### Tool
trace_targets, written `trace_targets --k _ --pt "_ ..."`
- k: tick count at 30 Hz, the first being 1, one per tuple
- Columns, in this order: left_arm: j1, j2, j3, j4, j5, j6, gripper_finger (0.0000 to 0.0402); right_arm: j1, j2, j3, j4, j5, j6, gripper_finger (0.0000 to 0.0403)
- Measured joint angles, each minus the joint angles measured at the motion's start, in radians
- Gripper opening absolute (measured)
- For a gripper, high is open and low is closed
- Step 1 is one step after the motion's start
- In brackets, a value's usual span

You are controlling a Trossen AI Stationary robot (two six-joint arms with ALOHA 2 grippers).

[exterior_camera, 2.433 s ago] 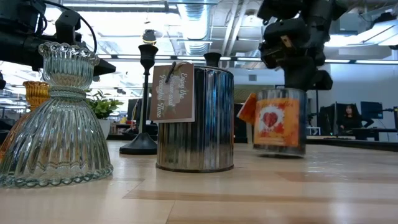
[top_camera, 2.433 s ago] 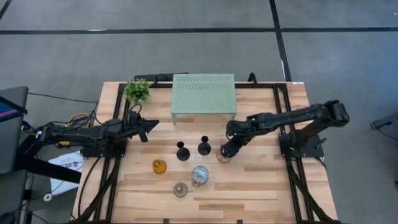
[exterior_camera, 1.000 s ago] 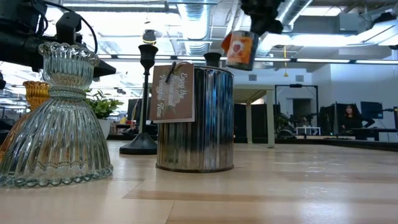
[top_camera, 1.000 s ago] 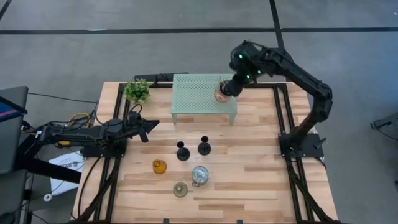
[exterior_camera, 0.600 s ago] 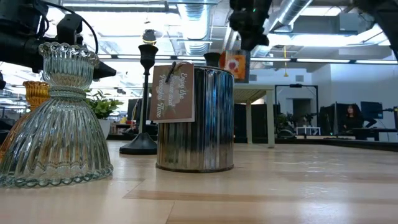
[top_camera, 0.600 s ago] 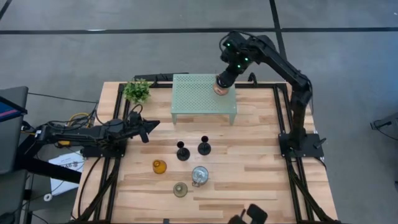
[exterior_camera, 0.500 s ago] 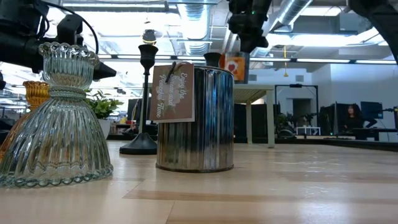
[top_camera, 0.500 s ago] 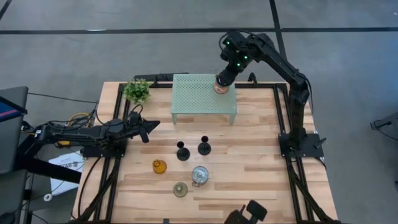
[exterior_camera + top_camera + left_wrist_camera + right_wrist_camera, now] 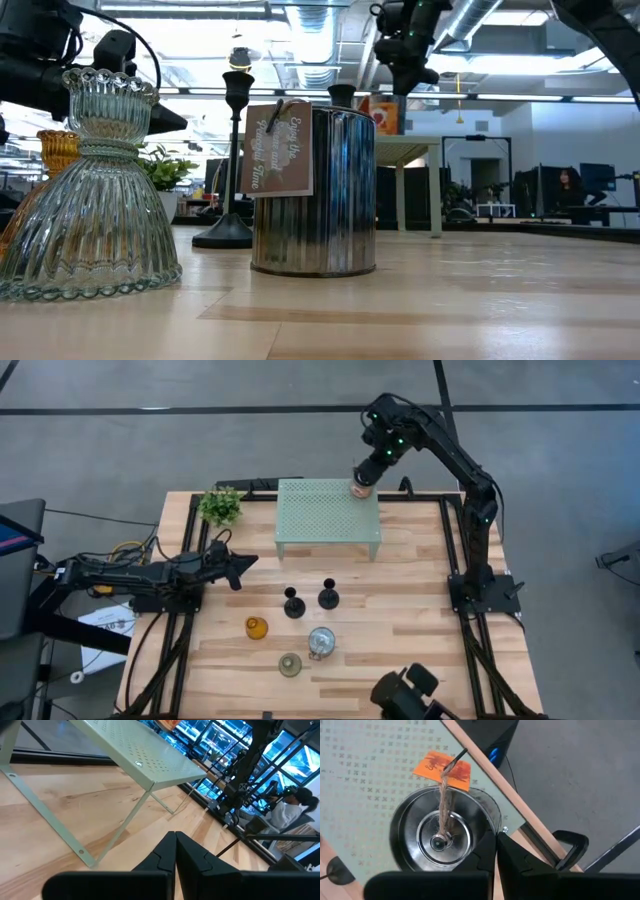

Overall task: Pick & Place candle stick holders
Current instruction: Put the top scented candle on the shelf

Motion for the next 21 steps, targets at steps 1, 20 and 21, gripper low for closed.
trace_targets --k 1,20,21 --pt "0.0 0.0 0.0 0.001 0.0 0.0 0.0008 -0.004 0.0 0.0 0.007 -0.002 0.0 0.0" --pt "0.0 0.0 0.0 0.015 0.0 0.0 0.0009 0.012 0.0 0.0 0.004 -0.003 0.0 0.0" --pt "0.0 0.0 0.0 0.015 0.0 0.0 0.0009 0.013 0.0 0.0 0.004 -0.003 0.0 0.0"
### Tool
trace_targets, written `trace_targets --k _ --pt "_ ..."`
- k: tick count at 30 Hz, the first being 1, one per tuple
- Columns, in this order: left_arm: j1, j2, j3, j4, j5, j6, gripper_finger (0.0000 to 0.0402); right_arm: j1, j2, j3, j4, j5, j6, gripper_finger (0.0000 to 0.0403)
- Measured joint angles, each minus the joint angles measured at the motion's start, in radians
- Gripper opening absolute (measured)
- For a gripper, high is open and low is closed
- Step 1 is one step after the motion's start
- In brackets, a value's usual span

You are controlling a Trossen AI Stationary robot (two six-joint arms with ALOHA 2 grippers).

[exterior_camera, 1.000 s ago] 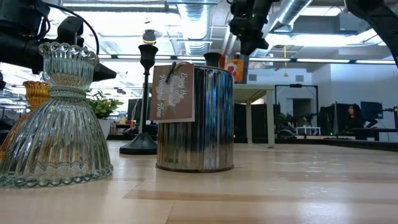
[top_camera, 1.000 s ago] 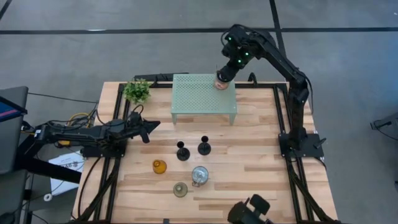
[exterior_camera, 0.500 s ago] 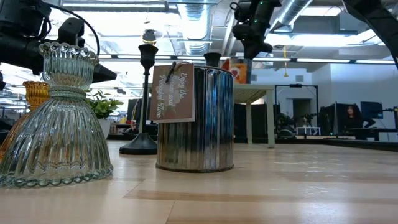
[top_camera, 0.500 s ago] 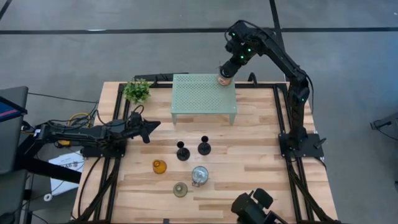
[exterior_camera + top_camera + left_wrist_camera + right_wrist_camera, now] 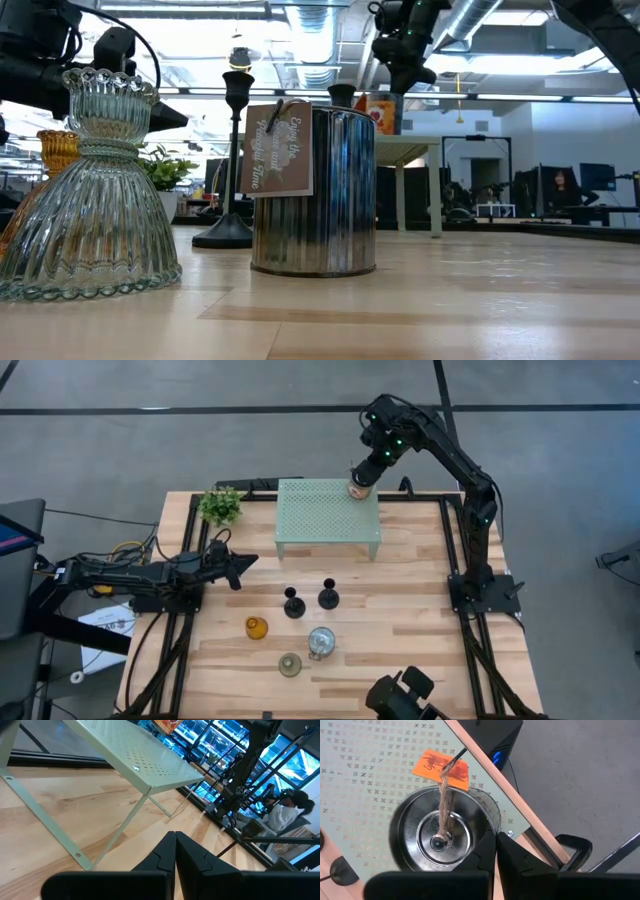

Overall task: Pick & Place candle stick holders
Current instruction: Put the top scented candle on the shelf

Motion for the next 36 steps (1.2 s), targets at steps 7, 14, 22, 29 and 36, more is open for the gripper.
trace_targets --k 7,14,22,29,36 --pt "0.0 0.0 0.0 0.0 0.0 0.0 0.0009 0.021 0.0 -0.026 0.001 0.009 0.002 0.0" --pt "0.0 0.0 0.0 0.0 0.0 0.0 0.001 0.016 0.0 -0.027 0.007 0.026 0.007 0.0" --pt "0.0 0.0 0.0 0.0 0.0 0.0 0.001 0.02 0.0 -0.027 -0.012 0.026 0.006 0.0" --pt "0.0 0.0 0.0 0.0 0.0 0.0 0.001 0.019 0.0 -0.027 -0.028 0.026 0.003 0.0" --pt "0.0 0.0 0.0 0.0 0.0 0.0 0.001 0.034 0.007 -0.027 -0.063 -0.024 0.008 0.0"
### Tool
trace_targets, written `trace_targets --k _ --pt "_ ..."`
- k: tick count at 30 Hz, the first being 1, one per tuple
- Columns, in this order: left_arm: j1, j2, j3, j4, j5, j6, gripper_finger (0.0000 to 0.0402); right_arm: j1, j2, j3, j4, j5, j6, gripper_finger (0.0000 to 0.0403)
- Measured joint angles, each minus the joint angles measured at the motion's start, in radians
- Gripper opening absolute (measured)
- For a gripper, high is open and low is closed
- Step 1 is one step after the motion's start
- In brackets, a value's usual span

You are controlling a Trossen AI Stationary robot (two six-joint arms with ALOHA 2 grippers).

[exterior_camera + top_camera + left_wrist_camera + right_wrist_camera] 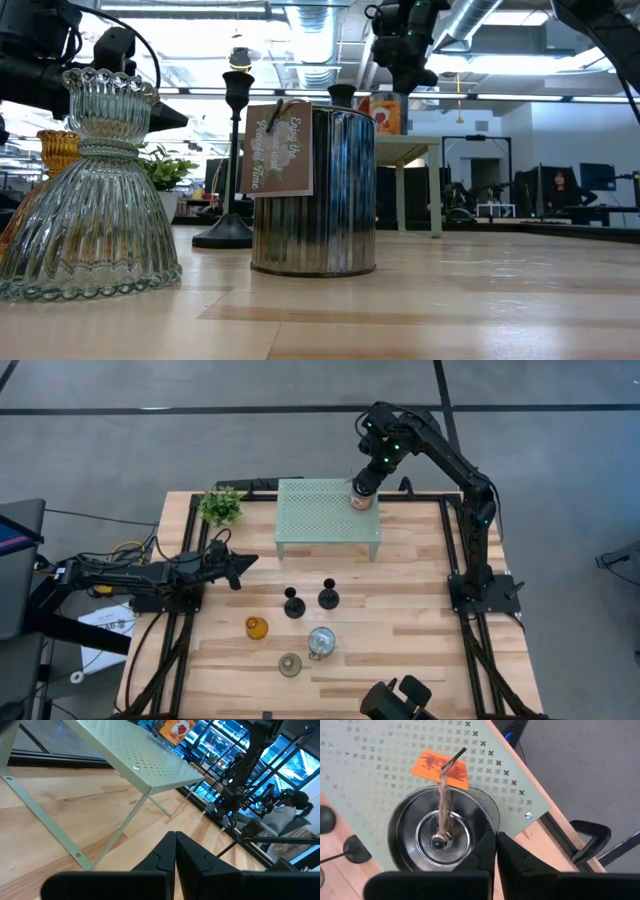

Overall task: Pick & Place candle stick holders
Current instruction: Put the top scented candle on the shelf

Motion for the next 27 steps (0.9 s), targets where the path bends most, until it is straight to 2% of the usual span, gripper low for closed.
trace_targets --k 9,20,27 --pt "0.0 0.0 0.0 0.0 0.0 0.0 0.001 0.036 0.065 0.005 -0.01 -0.016 -0.019 0.0" --pt "0.0 0.0 0.0 0.0 0.0 0.0 0.001 0.041 0.052 -0.002 0.019 -0.003 -0.027 0.0002" --pt "0.0 0.0 0.0 0.0 0.0 0.0 0.001 0.04 0.051 -0.003 0.018 0.032 -0.05 0.0041"
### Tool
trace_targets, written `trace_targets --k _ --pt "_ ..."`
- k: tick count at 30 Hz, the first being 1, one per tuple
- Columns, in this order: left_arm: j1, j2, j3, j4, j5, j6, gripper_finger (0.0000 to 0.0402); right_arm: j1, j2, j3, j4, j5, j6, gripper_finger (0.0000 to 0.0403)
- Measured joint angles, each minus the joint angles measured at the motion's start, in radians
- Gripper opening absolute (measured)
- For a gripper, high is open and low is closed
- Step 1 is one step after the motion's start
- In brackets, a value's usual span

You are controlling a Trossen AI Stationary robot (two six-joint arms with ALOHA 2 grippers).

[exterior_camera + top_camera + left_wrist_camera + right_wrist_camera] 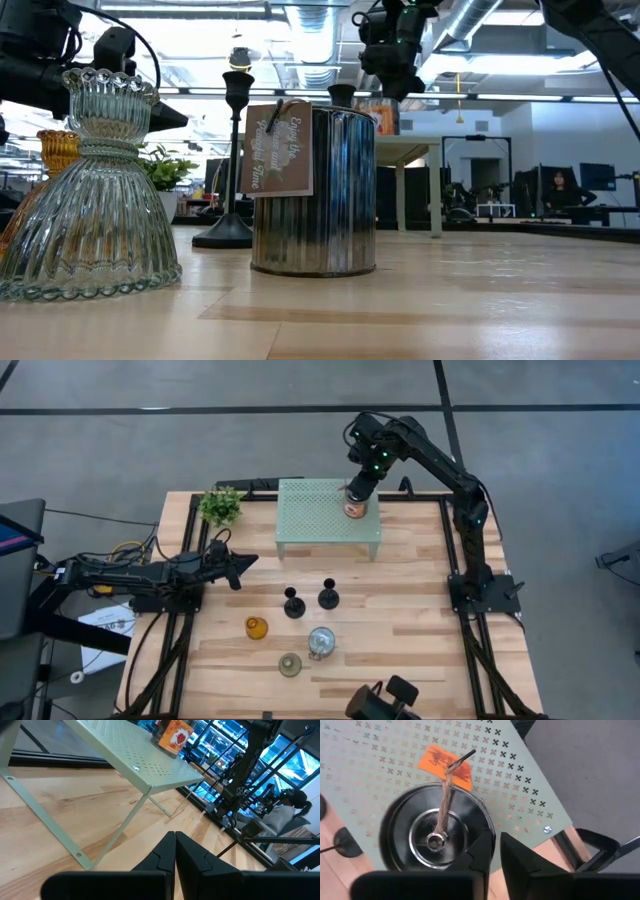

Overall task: Pick & Place candle stick holders
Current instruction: Put the top scented candle on the shelf, then put the scented candle on the shelf

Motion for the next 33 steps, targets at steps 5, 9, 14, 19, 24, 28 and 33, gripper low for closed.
trace_targets --k 5,9,14,19,24,28,33 --pt "0.0 0.0 0.0 0.0 0.0 0.0 0.0008 0.001 0.0 0.0 0.004 0.026 -0.007 0.0078" --pt "0.0 0.0 0.0 0.0 0.0 0.0 0.0008 0.001 0.0 0.0 0.005 0.029 -0.01 0.0103" --pt "0.0 0.0 0.0 0.0 0.0 0.0 0.0007 0.002 0.0 0.005 -0.005 0.029 -0.017 0.0131" --pt "0.0 0.0 0.0 0.0 0.0 0.0 0.001 0.005 -0.017 0.029 -0.016 0.024 -0.029 0.0156" --pt "0.0 0.0 0.0 0.0 0.0 0.0 0.0008 0.005 -0.066 0.033 -0.015 0.023 -0.029 0.0163" --pt "0.0 0.0 0.0 0.0 0.0 0.0 0.0008 0.012 -0.116 0.034 -0.005 0.021 -0.027 0.0157" --pt "0.0 0.0 0.0 0.0 0.0 0.0 0.001 0.042 -0.211 0.034 0.004 0.018 0.006 0.0145"
